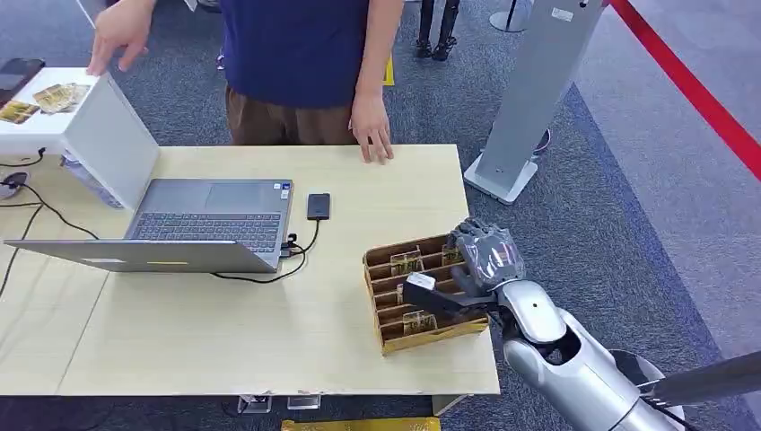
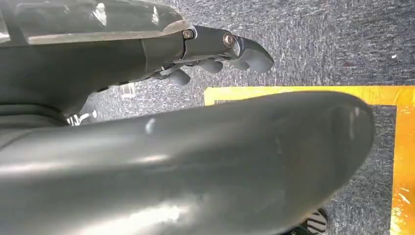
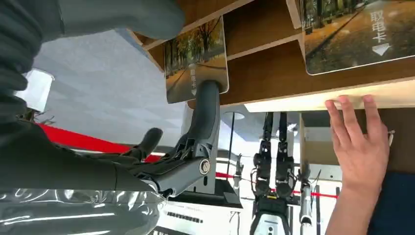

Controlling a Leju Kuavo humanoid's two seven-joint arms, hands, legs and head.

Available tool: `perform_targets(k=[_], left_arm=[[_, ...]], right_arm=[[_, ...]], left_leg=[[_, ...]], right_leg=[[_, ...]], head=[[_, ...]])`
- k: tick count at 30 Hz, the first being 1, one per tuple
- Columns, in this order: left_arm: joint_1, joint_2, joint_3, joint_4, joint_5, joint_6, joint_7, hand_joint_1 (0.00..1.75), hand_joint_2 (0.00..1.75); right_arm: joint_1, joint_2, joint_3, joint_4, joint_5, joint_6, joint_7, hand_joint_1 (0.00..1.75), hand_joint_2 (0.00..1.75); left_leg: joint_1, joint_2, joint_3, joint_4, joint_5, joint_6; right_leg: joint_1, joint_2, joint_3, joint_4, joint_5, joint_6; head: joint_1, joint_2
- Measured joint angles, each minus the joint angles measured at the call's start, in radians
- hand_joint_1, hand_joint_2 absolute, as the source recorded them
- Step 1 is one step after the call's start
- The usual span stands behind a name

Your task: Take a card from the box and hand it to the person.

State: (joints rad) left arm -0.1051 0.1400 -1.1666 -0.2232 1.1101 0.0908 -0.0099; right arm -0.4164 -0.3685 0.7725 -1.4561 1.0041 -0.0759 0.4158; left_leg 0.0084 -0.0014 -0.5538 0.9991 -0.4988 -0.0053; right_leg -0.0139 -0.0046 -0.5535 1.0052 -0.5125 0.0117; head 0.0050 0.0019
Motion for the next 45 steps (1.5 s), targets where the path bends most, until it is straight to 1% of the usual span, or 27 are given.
perform_targets(k=[1,2,4,5,6,9,12,15,17,18,19,24,25,27,28,30,34,36,40,45], left_arm=[[0.000,0.000,0.000,0.000,0.000,0.000,0.000,0.00,0.00],[0.000,0.000,0.000,0.000,0.000,0.000,0.000,0.00,0.00],[0.000,0.000,0.000,0.000,0.001,0.000,0.001,0.00,0.00],[0.000,0.000,0.000,0.000,0.001,0.000,0.001,0.00,0.00],[0.000,0.000,0.000,0.000,0.001,0.000,0.001,0.00,0.00],[0.000,0.000,0.000,0.000,0.002,0.000,0.001,0.00,0.00],[0.000,0.000,0.000,0.000,0.003,0.002,0.001,0.00,0.00],[0.000,0.000,0.000,0.000,0.003,0.003,0.001,0.00,0.00],[0.000,0.000,0.000,0.000,0.003,0.003,0.001,0.00,0.00],[0.000,0.000,0.000,0.000,0.003,0.003,0.001,0.00,0.00],[0.000,0.000,0.000,0.000,0.003,0.003,0.001,0.00,0.00],[0.000,0.000,0.000,0.000,0.003,0.003,0.001,0.00,0.00],[0.000,0.000,0.000,0.000,0.003,0.003,0.001,0.00,0.00],[0.001,0.000,0.000,0.000,0.003,0.003,0.001,0.00,0.00],[0.000,0.000,0.000,0.000,0.003,0.003,0.001,0.00,0.00],[0.001,0.000,0.000,0.000,0.003,0.003,0.002,0.00,0.00],[0.000,0.000,0.000,0.000,0.003,0.003,0.003,0.00,0.00],[0.000,0.000,0.000,0.000,0.003,0.003,0.003,0.00,0.00],[0.000,0.000,0.000,0.000,0.003,0.003,0.003,0.00,0.00],[0.000,0.000,0.000,0.000,0.003,0.003,0.003,0.00,0.00]], right_arm=[[0.000,0.000,0.000,0.001,-0.002,0.000,0.000,0.61,1.75],[0.000,0.000,0.000,0.001,-0.002,0.000,0.000,0.68,1.75],[0.000,0.000,0.000,0.002,-0.002,0.000,0.000,0.63,1.75],[0.000,0.000,0.000,0.002,-0.002,0.000,0.000,0.66,1.75],[0.000,0.000,0.001,0.002,-0.002,0.000,0.000,0.73,1.75],[0.000,0.000,0.001,0.002,-0.009,-0.002,0.000,0.66,1.75],[-0.001,0.000,0.000,0.002,-0.010,-0.019,0.008,0.68,1.75],[-0.001,-0.002,-0.004,-0.002,-0.010,-0.031,0.018,0.61,1.75],[-0.001,-0.003,-0.010,-0.007,-0.010,-0.032,0.019,0.65,1.75],[-0.001,-0.003,-0.015,-0.011,-0.010,-0.033,0.020,0.63,1.75],[-0.001,-0.003,-0.020,-0.015,-0.010,-0.032,0.020,0.70,1.75],[-0.001,-0.005,-0.027,-0.029,-0.010,-0.032,0.020,0.70,1.75],[-0.001,-0.005,-0.027,-0.032,-0.010,-0.033,0.021,0.66,1.75],[-0.001,-0.005,-0.027,-0.035,-0.010,-0.034,0.020,0.68,1.75],[-0.001,-0.005,-0.027,-0.036,-0.009,-0.034,0.019,0.65,1.75],[0.000,-0.005,-0.027,-0.036,-0.008,-0.034,0.018,0.63,1.75],[0.001,-0.004,-0.026,-0.036,-0.012,-0.032,0.018,0.65,1.75],[0.001,-0.004,-0.025,-0.036,-0.018,-0.031,0.014,0.68,1.75],[0.006,-0.001,-0.019,-0.030,-0.021,-0.030,0.005,0.68,1.75],[0.014,0.002,-0.018,-0.018,-0.030,-0.031,-0.003,0.79,1.75]], left_leg=[[0.000,0.000,0.000,0.000,0.000,0.000],[0.000,0.000,0.000,0.000,0.000,0.000],[0.000,0.000,0.000,0.000,0.000,0.000],[0.000,0.000,0.000,0.000,0.000,0.000],[0.000,0.000,0.000,0.000,0.000,0.000],[0.000,0.000,0.000,0.000,0.000,0.000],[0.000,0.000,0.000,0.000,0.000,0.000],[0.000,0.000,0.000,0.000,0.000,0.000],[0.000,0.000,0.000,0.000,0.000,0.000],[0.000,0.000,0.000,0.000,0.000,0.000],[0.000,0.000,0.000,0.000,0.000,0.000],[0.000,0.000,0.000,0.000,0.000,0.000],[0.000,0.000,0.000,0.000,0.000,0.000],[0.000,0.000,0.000,0.000,0.000,0.000],[0.000,0.000,0.000,0.000,0.000,0.000],[0.000,0.000,0.000,0.000,0.000,0.000],[0.000,0.000,0.000,0.000,0.000,0.000],[0.000,0.000,0.000,0.000,0.000,0.000],[0.000,0.000,0.000,0.000,0.000,0.000],[0.000,0.000,0.000,0.000,0.000,0.000]], right_leg=[[0.000,0.000,0.000,0.000,0.000,0.000],[0.000,0.000,0.000,0.000,0.000,0.000],[0.000,0.000,0.000,0.000,0.000,0.000],[0.000,0.000,0.000,0.000,0.000,0.000],[0.000,0.000,0.000,0.000,0.000,0.000],[0.000,0.000,0.000,0.000,0.000,0.000],[0.000,0.000,0.000,0.000,0.000,0.000],[0.000,0.000,0.000,0.000,0.000,0.000],[0.000,0.000,0.000,0.000,0.000,0.000],[0.000,0.000,0.000,0.000,0.000,0.000],[0.000,0.000,0.000,0.000,0.000,0.000],[0.000,0.000,0.000,0.000,0.000,0.000],[0.000,0.000,0.000,0.000,0.000,0.000],[0.000,0.000,0.000,0.000,0.000,0.000],[0.000,0.000,0.000,0.000,0.000,0.000],[0.000,0.000,0.000,0.000,0.000,0.000],[0.000,0.000,0.000,0.000,0.000,0.000],[0.000,0.000,0.000,0.000,0.000,0.000],[0.000,0.000,0.000,0.000,0.000,0.000],[0.000,0.000,0.000,0.000,0.000,0.000]], head=[[0.000,0.000],[0.000,0.000],[0.000,0.000],[0.000,0.000],[0.000,0.000],[0.000,0.000],[0.000,0.000],[0.000,0.000],[0.000,0.000],[0.000,0.000],[0.000,0.000],[0.000,0.000],[0.000,0.000],[0.000,0.000],[0.000,0.000],[0.000,0.000],[0.000,0.000],[0.000,0.000],[0.000,0.000],[0.000,0.000]])
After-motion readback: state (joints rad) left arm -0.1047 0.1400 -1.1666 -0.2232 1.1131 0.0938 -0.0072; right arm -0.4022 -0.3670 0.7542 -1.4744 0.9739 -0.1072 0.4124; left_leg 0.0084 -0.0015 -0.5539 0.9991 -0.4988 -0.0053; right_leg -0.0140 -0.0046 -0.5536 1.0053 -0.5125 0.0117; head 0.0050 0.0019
